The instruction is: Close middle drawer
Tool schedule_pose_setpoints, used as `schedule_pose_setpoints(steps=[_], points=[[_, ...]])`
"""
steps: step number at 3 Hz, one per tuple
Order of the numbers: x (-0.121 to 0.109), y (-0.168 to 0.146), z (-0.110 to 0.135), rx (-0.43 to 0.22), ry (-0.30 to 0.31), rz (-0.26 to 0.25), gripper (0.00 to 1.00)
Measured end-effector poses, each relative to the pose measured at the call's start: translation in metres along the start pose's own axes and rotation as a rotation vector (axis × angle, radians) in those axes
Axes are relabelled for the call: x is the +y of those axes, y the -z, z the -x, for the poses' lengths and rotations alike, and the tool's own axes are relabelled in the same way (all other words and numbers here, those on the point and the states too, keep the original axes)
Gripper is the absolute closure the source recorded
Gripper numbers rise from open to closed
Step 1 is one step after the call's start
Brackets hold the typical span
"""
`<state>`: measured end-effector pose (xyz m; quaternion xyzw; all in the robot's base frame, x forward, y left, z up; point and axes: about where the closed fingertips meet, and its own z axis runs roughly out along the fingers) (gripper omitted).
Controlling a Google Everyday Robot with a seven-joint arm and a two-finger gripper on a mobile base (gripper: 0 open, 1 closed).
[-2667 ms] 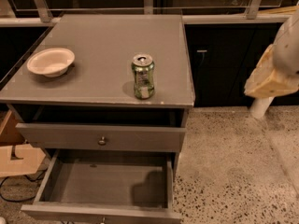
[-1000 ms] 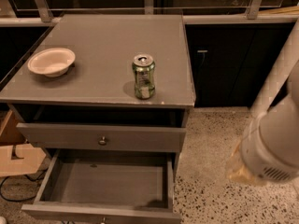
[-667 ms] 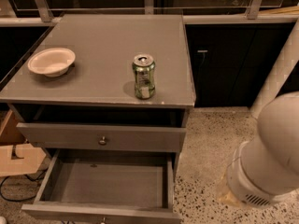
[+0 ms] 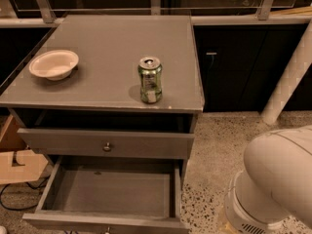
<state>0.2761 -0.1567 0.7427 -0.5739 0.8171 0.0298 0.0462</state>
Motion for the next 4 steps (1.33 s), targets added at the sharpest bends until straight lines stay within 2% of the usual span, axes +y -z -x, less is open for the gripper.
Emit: schedule_pose_setpoints(steps=[1,2,3,4], points=[[0.011,-0.026,0.002,0.0,0.002,0.028,1.0],[0.033,-0.089,0.019,0.006,0.052,0.087,1.0],[0.033,-0.09,0.019,0.006,0.052,0.088,1.0],[0.038,-0.123,0.023,-0.003,0.045,0.097,1.0]])
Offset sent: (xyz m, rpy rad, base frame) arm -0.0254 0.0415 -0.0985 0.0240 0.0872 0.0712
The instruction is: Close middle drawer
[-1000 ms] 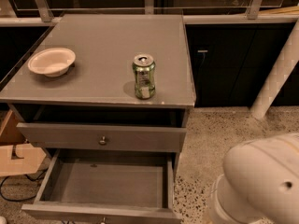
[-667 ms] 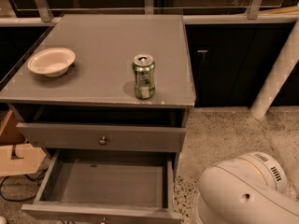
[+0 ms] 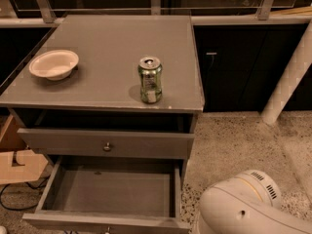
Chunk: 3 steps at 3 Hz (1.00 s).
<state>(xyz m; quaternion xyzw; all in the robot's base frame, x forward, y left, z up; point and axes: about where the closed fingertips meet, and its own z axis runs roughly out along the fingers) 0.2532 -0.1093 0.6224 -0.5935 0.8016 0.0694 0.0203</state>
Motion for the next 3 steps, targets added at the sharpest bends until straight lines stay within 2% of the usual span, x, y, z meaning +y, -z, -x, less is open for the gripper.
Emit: schedule_pose_setpoints(steps=[1,2,3], points=[[-0.012,-0.036,0.021,-0.044,0.005,-0.001,1.0],[-0.012,-0.037,0.022,-0.048,0.005,0.001,1.0],[0.0,-0.062,0.01,-0.042,-0.038,0.062,1.0]])
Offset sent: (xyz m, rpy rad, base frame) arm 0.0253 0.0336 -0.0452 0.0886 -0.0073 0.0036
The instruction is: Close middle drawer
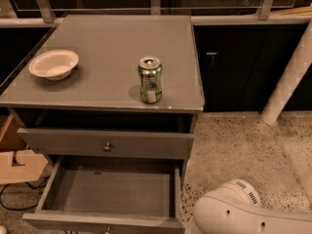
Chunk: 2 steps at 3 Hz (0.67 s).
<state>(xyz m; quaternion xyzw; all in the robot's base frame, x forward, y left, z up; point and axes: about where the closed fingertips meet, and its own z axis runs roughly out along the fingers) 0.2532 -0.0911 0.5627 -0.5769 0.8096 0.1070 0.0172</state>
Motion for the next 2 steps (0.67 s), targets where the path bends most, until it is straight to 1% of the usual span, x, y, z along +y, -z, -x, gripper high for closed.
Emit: schedule_pose_setpoints(steps=[1,2], points=[[0.013,-0.04,-0.014,0.0,-0.049,0.067,1.0],[0.015,-0.076,-0.019,-0.002,-0.091,0.098,1.0]])
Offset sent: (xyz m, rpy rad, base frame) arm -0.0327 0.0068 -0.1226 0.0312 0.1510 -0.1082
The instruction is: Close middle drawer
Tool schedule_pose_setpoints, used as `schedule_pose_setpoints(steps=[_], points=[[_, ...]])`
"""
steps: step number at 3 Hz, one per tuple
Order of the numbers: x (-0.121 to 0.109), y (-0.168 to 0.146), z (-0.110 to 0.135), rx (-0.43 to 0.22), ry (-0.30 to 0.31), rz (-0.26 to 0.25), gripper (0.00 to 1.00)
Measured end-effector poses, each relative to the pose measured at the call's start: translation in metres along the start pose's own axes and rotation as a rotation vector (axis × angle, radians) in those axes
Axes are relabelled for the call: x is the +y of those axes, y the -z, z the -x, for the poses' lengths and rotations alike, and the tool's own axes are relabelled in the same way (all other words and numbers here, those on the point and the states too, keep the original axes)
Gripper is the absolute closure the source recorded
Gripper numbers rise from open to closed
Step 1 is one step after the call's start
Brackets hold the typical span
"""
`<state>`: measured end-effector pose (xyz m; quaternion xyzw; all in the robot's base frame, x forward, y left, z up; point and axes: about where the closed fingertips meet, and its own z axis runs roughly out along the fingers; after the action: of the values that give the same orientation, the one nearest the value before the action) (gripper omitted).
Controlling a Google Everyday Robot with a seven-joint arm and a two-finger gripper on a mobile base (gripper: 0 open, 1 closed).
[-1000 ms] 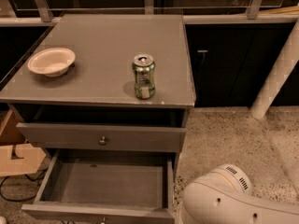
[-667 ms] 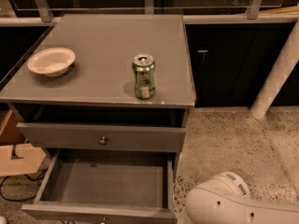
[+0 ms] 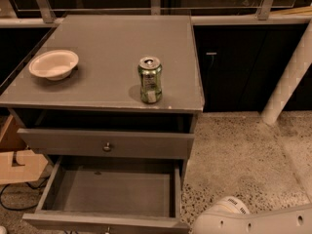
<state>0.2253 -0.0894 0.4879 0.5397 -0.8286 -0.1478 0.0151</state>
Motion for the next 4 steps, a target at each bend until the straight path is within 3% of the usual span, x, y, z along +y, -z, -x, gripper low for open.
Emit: schedule_pose_setpoints(steps=[1,4], points=[[-0.001,-0.001,0.001,-0.001,0.0,-0.001,1.0],[-0.049,-0.056,0.041,-0.067,0.012,-0.045,1.0]])
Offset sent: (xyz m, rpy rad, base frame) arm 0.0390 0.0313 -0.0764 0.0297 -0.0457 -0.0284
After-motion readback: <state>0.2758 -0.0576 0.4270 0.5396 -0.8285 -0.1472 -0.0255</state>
